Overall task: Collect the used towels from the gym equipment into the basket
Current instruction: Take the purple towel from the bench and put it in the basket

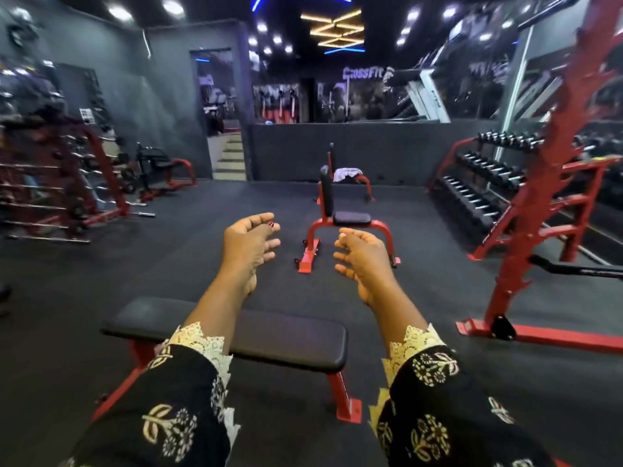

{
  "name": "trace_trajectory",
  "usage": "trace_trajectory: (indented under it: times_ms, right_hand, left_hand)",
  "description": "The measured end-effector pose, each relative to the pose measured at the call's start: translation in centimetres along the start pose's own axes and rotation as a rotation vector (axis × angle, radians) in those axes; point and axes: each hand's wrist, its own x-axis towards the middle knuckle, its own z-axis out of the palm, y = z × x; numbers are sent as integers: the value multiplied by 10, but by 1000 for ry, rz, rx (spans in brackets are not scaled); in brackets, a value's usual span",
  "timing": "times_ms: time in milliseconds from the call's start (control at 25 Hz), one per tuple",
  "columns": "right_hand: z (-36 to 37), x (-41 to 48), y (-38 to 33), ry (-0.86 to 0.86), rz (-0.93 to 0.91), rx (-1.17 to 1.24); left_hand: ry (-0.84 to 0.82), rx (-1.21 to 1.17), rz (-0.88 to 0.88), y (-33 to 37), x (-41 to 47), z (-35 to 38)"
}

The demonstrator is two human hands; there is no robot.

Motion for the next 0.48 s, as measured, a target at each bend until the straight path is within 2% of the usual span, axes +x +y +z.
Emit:
trace_trajectory:
  times_ms: [200, 480]
  right_hand:
    - [3, 21, 20, 69, 25, -48]
    - [-62, 107, 22, 218, -13, -67]
  left_hand:
    - [-46, -13, -32, -17, 32, 7]
    - [-190, -44, -79, -52, 88, 109]
